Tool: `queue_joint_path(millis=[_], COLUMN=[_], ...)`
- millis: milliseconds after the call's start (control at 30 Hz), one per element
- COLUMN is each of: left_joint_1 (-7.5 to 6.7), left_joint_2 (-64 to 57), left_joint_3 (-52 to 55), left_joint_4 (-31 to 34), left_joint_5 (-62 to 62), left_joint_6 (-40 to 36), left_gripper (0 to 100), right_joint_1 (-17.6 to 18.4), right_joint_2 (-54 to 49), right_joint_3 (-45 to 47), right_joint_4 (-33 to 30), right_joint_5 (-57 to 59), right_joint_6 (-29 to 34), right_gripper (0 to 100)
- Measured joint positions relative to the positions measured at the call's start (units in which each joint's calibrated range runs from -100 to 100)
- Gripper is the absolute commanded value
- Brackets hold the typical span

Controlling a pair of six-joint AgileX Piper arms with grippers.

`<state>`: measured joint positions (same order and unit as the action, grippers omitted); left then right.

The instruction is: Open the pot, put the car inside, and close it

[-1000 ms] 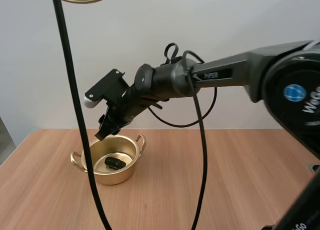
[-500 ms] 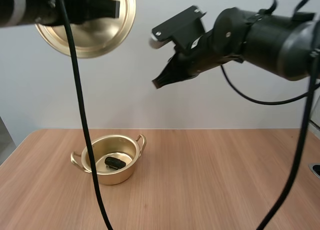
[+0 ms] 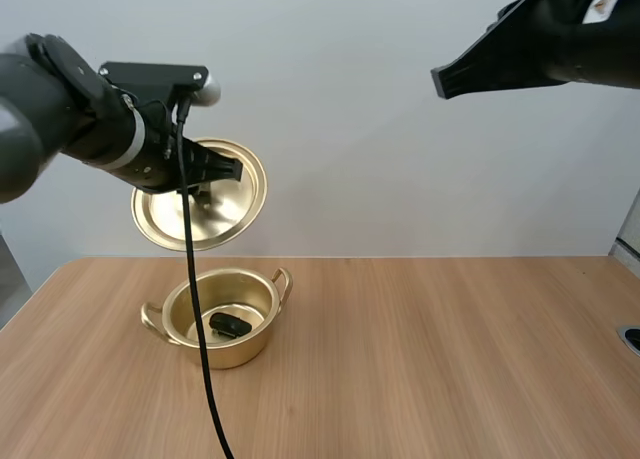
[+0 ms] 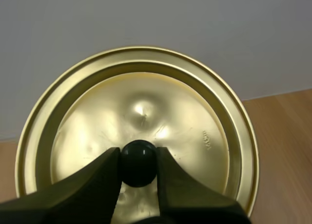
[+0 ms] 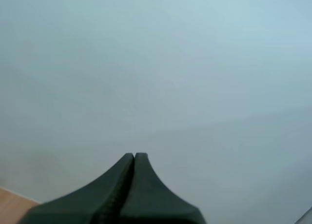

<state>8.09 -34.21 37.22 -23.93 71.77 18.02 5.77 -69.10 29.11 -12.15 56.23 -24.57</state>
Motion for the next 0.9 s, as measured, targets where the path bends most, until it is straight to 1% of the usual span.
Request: queue_joint_path(millis=[100, 167, 700, 900], left_joint_1=[0.0, 0.0, -0.1, -0.1], left_joint_2=[4.1, 6.4, 19.8, 22.6], left_joint_3=[1.9, 2.7, 2.8, 3.3], left_joint_4=[0.0, 0.0, 0.4, 0.4], left_joint_5=[0.0, 0.0, 2.8, 3.1], left_joint_6=[0.6, 1.1, 2.0, 2.2], left_gripper=[0, 0, 0, 0], right_joint_1=[-0.4, -0.5, -1.4, -1.7], right_joint_2=[-3.4, -3.8, -3.8, -3.8], right_joint_3=[0.0, 0.0, 0.0, 0.0], right_joint_4=[-1.1, -1.1, -1.1, -1.1], right_joint_5=[0.6, 0.6, 1.3, 1.3], right_joint_6=[0.0, 0.0, 0.0, 0.0], right_gripper=[0, 0, 0, 0])
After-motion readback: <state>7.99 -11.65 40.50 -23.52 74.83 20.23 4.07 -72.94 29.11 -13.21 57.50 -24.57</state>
